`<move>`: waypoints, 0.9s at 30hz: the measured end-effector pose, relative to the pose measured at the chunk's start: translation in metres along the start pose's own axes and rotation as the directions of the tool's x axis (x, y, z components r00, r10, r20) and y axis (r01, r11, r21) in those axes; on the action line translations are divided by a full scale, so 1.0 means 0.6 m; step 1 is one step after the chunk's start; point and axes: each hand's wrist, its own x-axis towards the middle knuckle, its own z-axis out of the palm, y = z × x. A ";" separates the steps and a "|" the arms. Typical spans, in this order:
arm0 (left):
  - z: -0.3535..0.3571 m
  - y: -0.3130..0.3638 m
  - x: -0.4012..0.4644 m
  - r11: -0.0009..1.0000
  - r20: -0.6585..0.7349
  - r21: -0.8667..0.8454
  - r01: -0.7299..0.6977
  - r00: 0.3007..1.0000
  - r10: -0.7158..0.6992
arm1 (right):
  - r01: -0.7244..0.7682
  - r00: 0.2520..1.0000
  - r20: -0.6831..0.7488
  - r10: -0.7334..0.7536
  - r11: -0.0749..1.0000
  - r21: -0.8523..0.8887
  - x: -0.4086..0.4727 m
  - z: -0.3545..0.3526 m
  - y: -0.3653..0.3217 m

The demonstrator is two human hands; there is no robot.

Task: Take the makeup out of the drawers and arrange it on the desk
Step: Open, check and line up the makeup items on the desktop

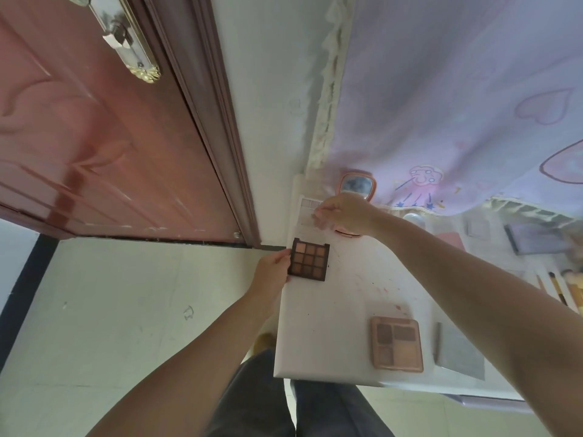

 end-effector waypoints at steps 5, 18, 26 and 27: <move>0.009 0.006 0.004 0.982 0.042 0.159 -0.103 0.994 0.097 | 0.003 1.000 -0.016 -0.005 0.995 -0.100 0.015 0.003 0.008; 0.075 -0.061 -0.097 0.578 0.457 0.651 -0.492 0.862 0.219 | 0.017 0.999 0.031 -0.008 0.945 -0.328 -0.222 0.041 0.125; 0.169 -0.103 -0.131 0.601 0.409 0.691 -0.402 0.903 0.134 | 0.166 0.986 0.112 -0.123 0.733 -0.660 -0.337 0.165 0.235; 0.169 -0.102 -0.132 0.611 0.401 0.686 -0.395 0.906 0.135 | 0.178 0.983 0.085 -0.164 0.713 -0.678 -0.334 0.168 0.235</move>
